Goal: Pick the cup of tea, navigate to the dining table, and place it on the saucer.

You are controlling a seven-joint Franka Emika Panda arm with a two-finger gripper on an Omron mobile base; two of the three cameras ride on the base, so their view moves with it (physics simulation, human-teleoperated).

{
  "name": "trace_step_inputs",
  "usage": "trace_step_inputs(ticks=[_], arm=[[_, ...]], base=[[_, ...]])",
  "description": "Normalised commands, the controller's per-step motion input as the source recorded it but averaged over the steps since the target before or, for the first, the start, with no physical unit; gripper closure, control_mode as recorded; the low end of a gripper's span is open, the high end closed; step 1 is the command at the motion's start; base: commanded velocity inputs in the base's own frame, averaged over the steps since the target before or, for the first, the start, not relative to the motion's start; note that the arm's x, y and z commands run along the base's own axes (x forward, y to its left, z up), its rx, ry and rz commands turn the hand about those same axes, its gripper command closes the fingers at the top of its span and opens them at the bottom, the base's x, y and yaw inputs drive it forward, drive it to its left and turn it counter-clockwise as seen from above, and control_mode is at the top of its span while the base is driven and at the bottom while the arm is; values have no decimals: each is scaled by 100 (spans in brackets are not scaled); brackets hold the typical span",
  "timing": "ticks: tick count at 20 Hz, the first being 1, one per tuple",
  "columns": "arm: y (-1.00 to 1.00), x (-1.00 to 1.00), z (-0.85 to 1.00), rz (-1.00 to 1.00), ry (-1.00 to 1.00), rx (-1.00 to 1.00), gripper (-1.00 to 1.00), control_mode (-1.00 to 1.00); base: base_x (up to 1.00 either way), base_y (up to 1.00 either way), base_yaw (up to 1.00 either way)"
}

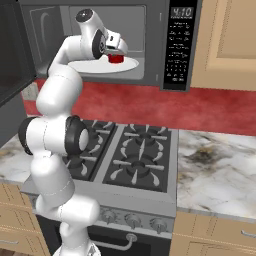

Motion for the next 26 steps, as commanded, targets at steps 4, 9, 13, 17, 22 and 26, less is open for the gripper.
trace_step_inputs(ticks=[4, 9, 13, 17, 22, 26], arm=[[0, -12, 0, 0, 0, 0, 100, -100], [0, -50, -13, 0, -14, 0, 100, -100], [0, -68, -20, 0, -25, 0, 100, -100], [0, -74, -23, 0, -26, 0, 100, -100], [0, -83, -2, 0, -18, 0, 100, -100], [0, -75, 25, 2, -2, 1, 100, -100]], base=[[0, 0, 0], [0, 0, 0], [0, 0, 0], [0, 0, 0], [0, 0, 0], [0, 0, 0]])
